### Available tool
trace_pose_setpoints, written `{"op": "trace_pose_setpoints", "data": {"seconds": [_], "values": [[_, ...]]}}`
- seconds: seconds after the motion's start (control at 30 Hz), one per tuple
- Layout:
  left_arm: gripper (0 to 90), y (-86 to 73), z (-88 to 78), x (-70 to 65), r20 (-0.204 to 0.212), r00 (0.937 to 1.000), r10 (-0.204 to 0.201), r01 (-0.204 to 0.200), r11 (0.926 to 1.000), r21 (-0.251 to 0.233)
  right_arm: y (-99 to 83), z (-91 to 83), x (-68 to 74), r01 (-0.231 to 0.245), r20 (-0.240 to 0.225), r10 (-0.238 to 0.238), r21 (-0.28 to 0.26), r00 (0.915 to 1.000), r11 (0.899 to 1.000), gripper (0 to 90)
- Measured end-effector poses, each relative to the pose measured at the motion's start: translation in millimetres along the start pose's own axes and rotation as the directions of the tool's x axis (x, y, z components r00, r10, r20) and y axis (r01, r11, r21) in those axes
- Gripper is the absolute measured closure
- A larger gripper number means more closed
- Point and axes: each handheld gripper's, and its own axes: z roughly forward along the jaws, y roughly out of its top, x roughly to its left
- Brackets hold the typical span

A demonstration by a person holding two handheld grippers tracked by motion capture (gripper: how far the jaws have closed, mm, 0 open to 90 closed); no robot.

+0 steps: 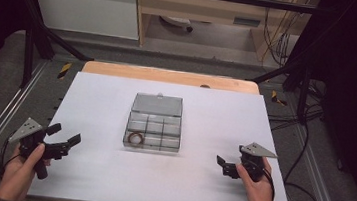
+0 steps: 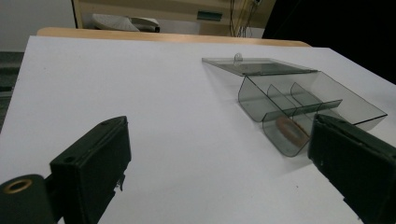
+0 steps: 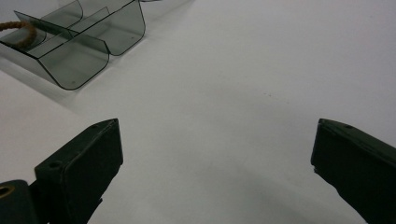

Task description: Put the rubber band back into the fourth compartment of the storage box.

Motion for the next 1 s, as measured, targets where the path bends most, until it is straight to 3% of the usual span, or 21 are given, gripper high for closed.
{"op": "trace_pose_setpoints", "data": {"seconds": [0.53,1.0], "values": [[6.4,-20.4,1.4,3.7,0.014,0.9998,0.014,-0.015,0.9986,0.051,-0.4,0.7,-1.2,0.007,0.001,-0.007,0.007,1.0000,1.000,2.6],[6.4,-32.7,12.4,-8.2,0.066,0.9954,0.070,-0.077,0.9893,0.124,-0.7,1.4,-1.0,0.008,0.000,-0.008,0.012,1.0000,1.000,2.6]]}}
